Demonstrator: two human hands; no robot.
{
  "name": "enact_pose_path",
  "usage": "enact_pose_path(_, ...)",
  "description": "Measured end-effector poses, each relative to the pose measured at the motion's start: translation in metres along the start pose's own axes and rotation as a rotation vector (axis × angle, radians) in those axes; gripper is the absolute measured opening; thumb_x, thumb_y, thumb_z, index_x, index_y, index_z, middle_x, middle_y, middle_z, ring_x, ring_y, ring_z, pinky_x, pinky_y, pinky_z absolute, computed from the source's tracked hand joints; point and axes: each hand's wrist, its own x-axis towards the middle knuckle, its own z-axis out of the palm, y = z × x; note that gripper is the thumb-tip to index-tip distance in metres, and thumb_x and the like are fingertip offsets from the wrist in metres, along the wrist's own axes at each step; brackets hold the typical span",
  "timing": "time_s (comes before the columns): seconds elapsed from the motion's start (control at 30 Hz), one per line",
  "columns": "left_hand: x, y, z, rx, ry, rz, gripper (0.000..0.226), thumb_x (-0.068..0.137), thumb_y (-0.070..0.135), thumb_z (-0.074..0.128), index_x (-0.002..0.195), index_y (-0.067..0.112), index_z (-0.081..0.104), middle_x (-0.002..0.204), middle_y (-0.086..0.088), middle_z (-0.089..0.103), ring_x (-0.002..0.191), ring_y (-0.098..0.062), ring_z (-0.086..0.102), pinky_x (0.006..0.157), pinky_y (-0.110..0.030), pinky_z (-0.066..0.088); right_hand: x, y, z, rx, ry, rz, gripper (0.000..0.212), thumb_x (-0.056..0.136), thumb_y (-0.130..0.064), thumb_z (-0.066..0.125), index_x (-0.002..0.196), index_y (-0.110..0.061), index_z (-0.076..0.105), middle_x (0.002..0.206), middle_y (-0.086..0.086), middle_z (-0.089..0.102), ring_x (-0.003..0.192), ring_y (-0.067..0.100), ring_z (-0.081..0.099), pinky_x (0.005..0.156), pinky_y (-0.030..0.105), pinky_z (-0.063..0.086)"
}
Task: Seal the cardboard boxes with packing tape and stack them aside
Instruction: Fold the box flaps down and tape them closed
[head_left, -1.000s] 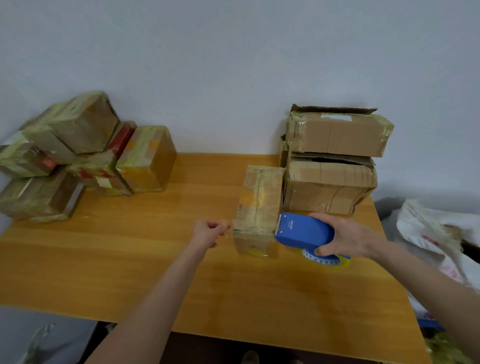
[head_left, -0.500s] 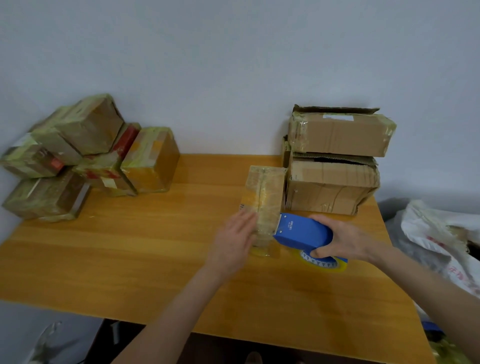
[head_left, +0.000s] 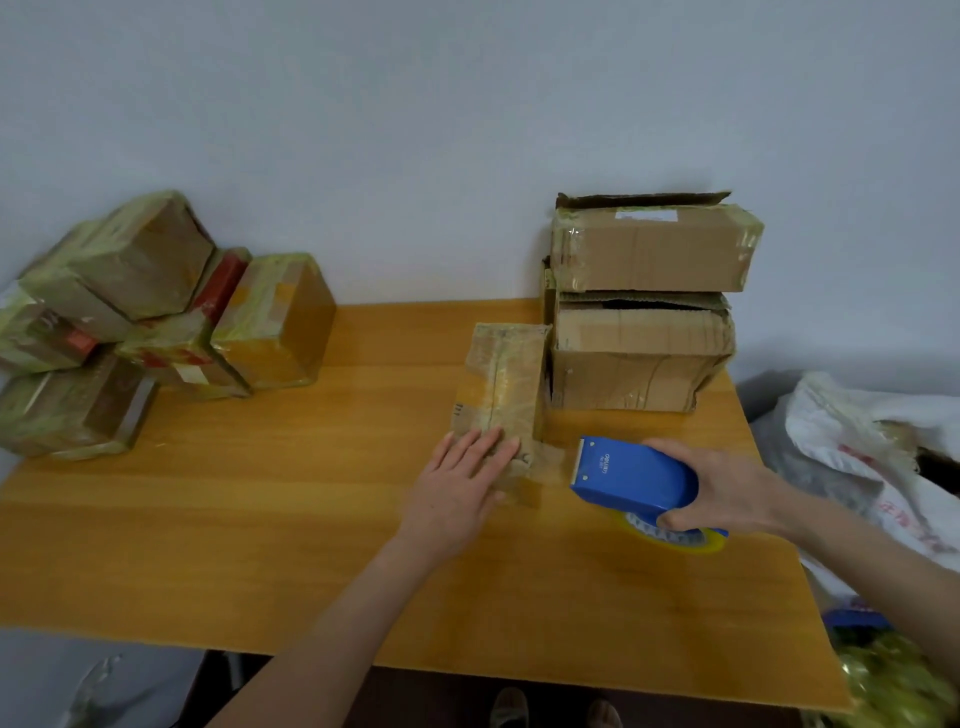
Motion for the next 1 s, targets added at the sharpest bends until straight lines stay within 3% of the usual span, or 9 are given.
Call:
enact_pose_path(0.2, 0.001, 0.0, 0.001, 0.027, 0.04, 0.039, 0.068, 0.087, 0.042, 0.048, 0.149, 0.029, 0.022, 0.15, -0.001, 0.04, 0.136, -0.023, 0.042, 0.111, -0.047, 0.022, 0.032, -0.038, 0.008, -0.242, -0.068, -0.001, 0.076, 0.077, -0.049, 0.065, 0.141, -0.041, 0.027, 0.1, -0.01, 0.057, 0.087, 0.015, 0.054, 0.07, 0.033, 0.051)
enact_pose_path(0.33, 0.001, 0.001, -0.002, 0.001, 0.019, 0.047, 0.066, 0.091, 0.045, 0.036, 0.151, 0.03, 0.012, 0.155, -0.002, 0.029, 0.142, -0.023, 0.029, 0.116, -0.045, 0.014, 0.047, -0.049, -0.004, -0.28, -0.118, 0.027, 0.076, 0.074, -0.051, 0.066, 0.14, -0.044, 0.029, 0.097, -0.013, 0.051, 0.09, 0.016, 0.052, 0.07, 0.033, 0.05)
enact_pose_path(0.4, 0.002, 0.0, -0.001, -0.011, 0.004, 0.031, 0.063, 0.093, 0.046, 0.029, 0.15, 0.033, 0.005, 0.158, 0.0, 0.019, 0.146, -0.021, 0.018, 0.119, -0.043, 0.007, 0.053, -0.051, -0.01, -0.261, -0.155, 0.036, 0.073, 0.071, -0.05, 0.067, 0.136, -0.043, 0.034, 0.103, -0.011, 0.053, 0.094, 0.017, 0.053, 0.075, 0.036, 0.051)
enact_pose_path(0.5, 0.002, 0.0, 0.0, -0.016, 0.015, 0.045, 0.063, 0.093, 0.045, 0.038, 0.151, 0.031, 0.015, 0.155, -0.003, 0.029, 0.143, -0.024, 0.03, 0.117, -0.044, 0.014, 0.059, -0.053, -0.014, -0.173, -0.194, 0.077, 0.077, 0.058, -0.059, 0.064, 0.13, -0.042, 0.044, 0.108, -0.011, 0.057, 0.095, 0.017, 0.056, 0.079, 0.038, 0.052)
enact_pose_path(0.57, 0.001, 0.001, -0.001, -0.019, 0.014, 0.048, 0.066, 0.095, 0.041, 0.048, 0.151, 0.031, 0.016, 0.157, -0.003, 0.026, 0.144, -0.024, 0.026, 0.117, -0.043, 0.01, 0.057, -0.05, -0.013, -0.178, -0.168, 0.116, 0.071, 0.053, -0.062, 0.06, 0.12, -0.041, 0.05, 0.1, -0.012, 0.061, 0.088, 0.015, 0.058, 0.075, 0.036, 0.052)
enact_pose_path(0.67, -0.001, 0.003, -0.004, -0.01, 0.004, 0.021, 0.063, 0.098, 0.042, 0.043, 0.152, 0.032, 0.012, 0.159, 0.0, 0.017, 0.147, -0.021, 0.016, 0.118, -0.038, 0.001, 0.052, -0.04, -0.013, -0.169, -0.097, 0.186, 0.061, 0.055, -0.059, 0.062, 0.111, -0.038, 0.051, 0.092, -0.011, 0.062, 0.082, 0.014, 0.059, 0.072, 0.036, 0.052)
enact_pose_path(0.83, -0.004, 0.01, -0.005, -0.002, -0.032, -0.052, 0.06, 0.093, 0.051, 0.027, 0.148, 0.028, 0.03, 0.15, -0.002, 0.04, 0.135, -0.022, 0.043, 0.113, -0.042, 0.021, 0.048, -0.03, 0.008, 0.459, 0.076, 0.31, 0.056, 0.058, -0.048, 0.076, 0.107, -0.025, 0.061, 0.1, -0.001, 0.066, 0.087, 0.017, 0.063, 0.072, 0.032, 0.051)
enact_pose_path(0.9, -0.006, 0.015, -0.003, -0.022, -0.026, -0.075, 0.061, 0.093, 0.053, 0.022, 0.15, 0.029, 0.025, 0.153, -0.003, 0.035, 0.139, -0.022, 0.038, 0.114, -0.042, 0.016, 0.049, -0.024, 0.028, 0.719, 0.143, 0.402, 0.044, 0.074, -0.035, 0.079, 0.11, -0.018, 0.06, 0.1, 0.004, 0.066, 0.089, 0.023, 0.064, 0.072, 0.036, 0.053)
enact_pose_path(1.0, -0.006, 0.016, -0.006, -0.061, -0.005, -0.06, 0.064, 0.092, 0.058, 0.01, 0.15, 0.034, 0.0, 0.16, -0.003, 0.011, 0.148, -0.02, 0.013, 0.116, -0.035, -0.003, 0.048, -0.013, 0.057, 1.043, 0.16, 0.532, 0.044, 0.08, -0.031, 0.076, 0.118, -0.015, 0.061, 0.102, 0.013, 0.069, 0.096, 0.037, 0.066, 0.087, 0.051, 0.054)
